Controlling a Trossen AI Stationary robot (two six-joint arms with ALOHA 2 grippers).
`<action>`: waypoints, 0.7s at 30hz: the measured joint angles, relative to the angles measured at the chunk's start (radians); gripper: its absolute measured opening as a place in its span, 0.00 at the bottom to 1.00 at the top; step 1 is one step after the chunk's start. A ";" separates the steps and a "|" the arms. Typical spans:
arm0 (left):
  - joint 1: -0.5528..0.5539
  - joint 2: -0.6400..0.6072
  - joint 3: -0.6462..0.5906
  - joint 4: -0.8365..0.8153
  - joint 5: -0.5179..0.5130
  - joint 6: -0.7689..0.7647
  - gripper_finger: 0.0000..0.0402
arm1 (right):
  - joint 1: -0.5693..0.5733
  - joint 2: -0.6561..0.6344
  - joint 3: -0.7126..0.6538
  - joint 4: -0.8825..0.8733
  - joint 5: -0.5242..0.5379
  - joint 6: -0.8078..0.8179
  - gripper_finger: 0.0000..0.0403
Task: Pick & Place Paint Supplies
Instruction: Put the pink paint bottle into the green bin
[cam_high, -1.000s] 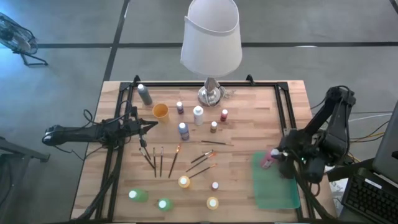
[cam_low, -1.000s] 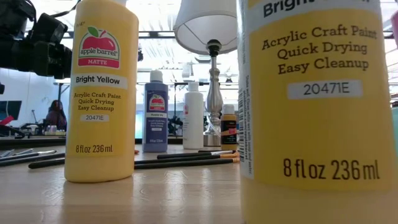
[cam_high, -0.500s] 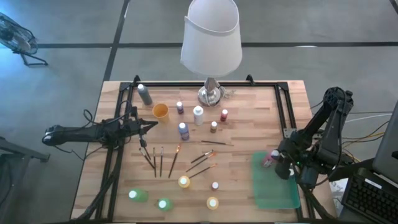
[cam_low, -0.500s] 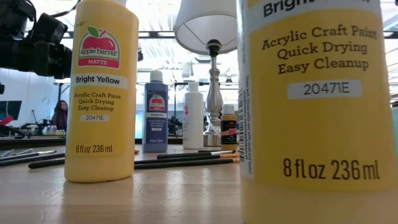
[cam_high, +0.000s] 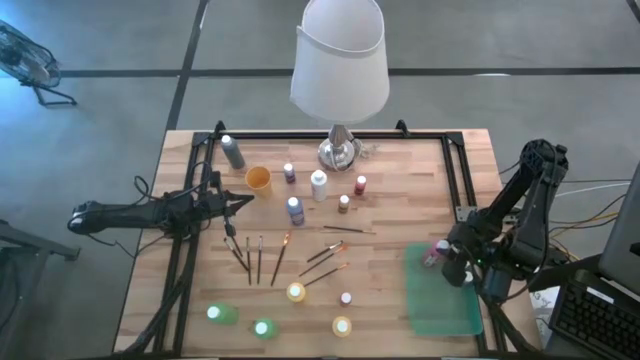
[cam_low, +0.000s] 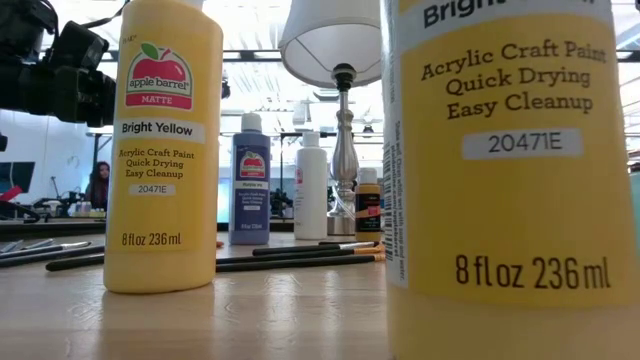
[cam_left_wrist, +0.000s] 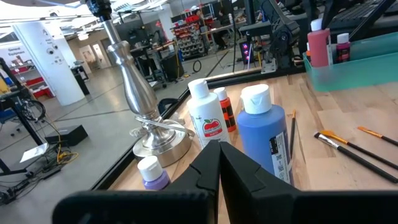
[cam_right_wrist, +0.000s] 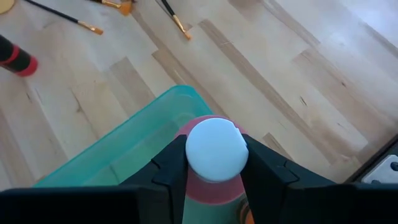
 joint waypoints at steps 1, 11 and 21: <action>0.000 0.000 0.000 0.000 0.000 0.000 0.03 | 0.000 0.000 0.000 -0.001 -0.002 0.002 0.31; 0.000 0.000 0.000 0.000 0.000 0.000 0.03 | 0.005 0.000 0.000 -0.006 -0.029 0.004 0.28; -0.001 0.000 0.000 0.000 0.000 0.000 0.03 | 0.039 0.000 -0.001 -0.011 -0.038 0.023 0.31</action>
